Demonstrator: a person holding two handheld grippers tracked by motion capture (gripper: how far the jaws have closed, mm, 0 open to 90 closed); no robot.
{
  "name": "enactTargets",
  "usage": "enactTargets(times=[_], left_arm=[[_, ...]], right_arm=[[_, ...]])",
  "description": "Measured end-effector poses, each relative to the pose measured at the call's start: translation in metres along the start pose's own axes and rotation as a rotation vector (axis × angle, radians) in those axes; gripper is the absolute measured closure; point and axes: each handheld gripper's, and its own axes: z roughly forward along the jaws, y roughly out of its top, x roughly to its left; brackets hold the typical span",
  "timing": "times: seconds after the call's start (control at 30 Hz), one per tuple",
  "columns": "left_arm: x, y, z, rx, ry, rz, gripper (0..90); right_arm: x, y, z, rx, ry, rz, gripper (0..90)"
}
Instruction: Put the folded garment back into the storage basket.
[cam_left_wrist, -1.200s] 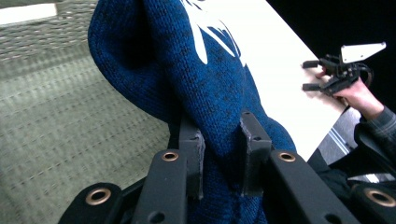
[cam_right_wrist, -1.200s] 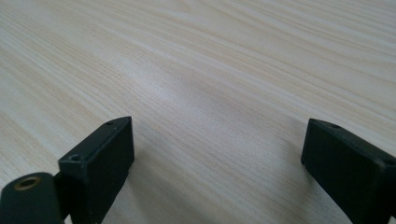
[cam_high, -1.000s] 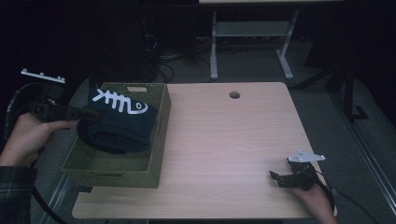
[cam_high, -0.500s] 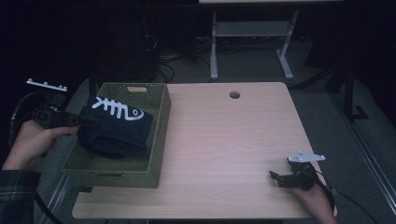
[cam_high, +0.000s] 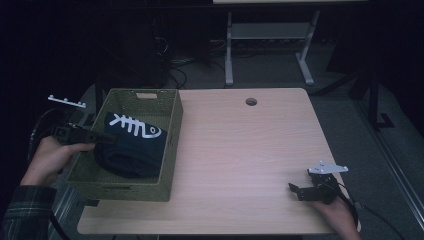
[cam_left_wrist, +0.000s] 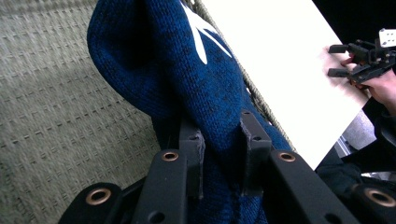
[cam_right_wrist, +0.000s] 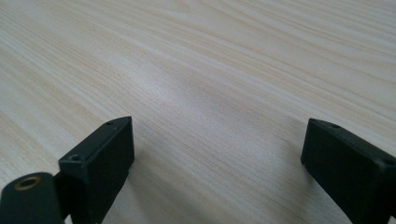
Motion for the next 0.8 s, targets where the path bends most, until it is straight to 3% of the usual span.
enactTargets(times=[0.33,0.43,0.8], left_arm=[[0.017,-0.014,0.024,0.031,-0.025,-0.033,75.2],[0.022,-0.017,0.031,0.045,-0.014,-0.040,75.1],[0.037,-0.020,0.047,0.122,0.181,-0.026,72.7]], right_arm=[[0.000,0.000,0.000,0.003,0.001,-0.001,9.1],[0.000,0.000,0.000,0.002,0.000,-0.001,9.1],[0.000,0.000,0.000,0.002,0.000,-0.001,9.1]])
